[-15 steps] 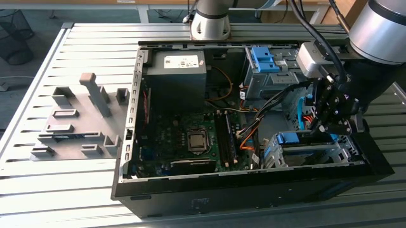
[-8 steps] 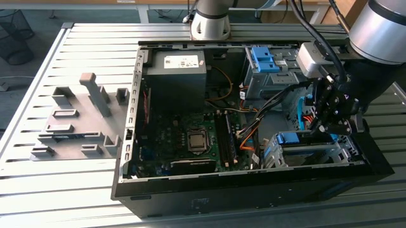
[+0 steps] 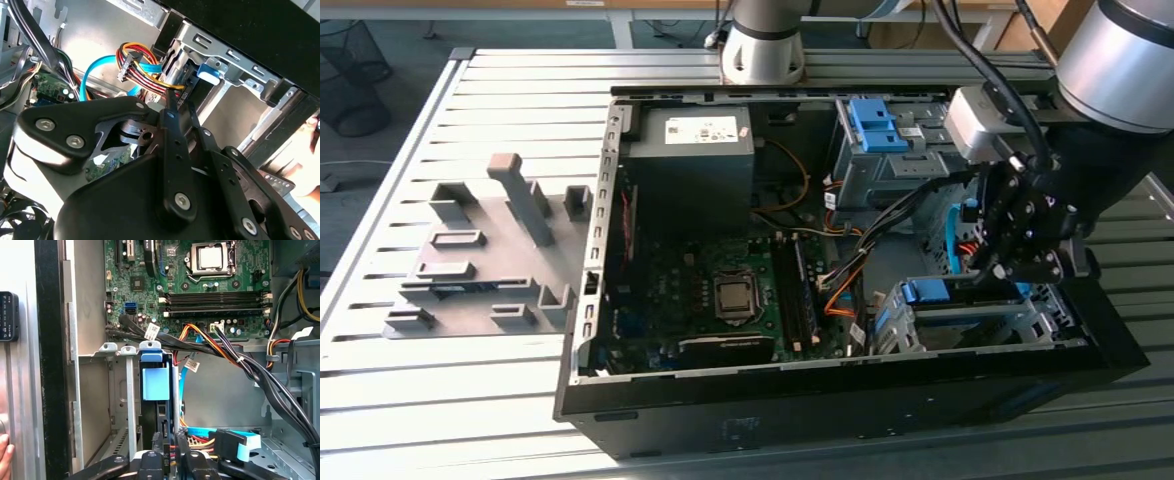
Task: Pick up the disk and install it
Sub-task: 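Insert the first disk wire, then insert the second disk wire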
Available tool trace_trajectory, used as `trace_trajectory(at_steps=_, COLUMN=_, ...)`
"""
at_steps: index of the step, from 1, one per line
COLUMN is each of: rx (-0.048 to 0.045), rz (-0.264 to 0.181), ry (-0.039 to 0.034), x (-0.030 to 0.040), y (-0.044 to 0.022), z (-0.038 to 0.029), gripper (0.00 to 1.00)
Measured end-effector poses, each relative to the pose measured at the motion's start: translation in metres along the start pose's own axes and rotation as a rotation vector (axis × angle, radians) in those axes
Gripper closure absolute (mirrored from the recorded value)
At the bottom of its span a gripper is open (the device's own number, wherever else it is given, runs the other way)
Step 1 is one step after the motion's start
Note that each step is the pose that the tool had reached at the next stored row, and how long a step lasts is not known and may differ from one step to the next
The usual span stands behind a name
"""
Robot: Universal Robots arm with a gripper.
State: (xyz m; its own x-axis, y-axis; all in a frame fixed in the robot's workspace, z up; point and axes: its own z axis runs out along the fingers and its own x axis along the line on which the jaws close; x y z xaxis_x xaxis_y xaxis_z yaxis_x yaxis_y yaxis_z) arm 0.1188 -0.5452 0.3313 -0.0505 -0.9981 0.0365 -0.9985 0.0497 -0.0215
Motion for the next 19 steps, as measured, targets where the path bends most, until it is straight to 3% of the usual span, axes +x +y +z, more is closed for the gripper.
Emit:
trace_trajectory(at_steps=5, rx=-0.0001, rz=0.0, ry=-0.0002, x=0.0002, y=-0.0001, z=-0.0064, gripper=0.78)
trace_trajectory(at_steps=7, rx=-0.0001, rz=0.0, ry=-0.0002, x=0.0002, y=-0.0001, z=-0.0064, gripper=0.89)
trace_trajectory(at_steps=19, rx=-0.0003, rz=0.0, ry=0.0001, x=0.0003, y=-0.0001, z=-0.0066, gripper=0.89)
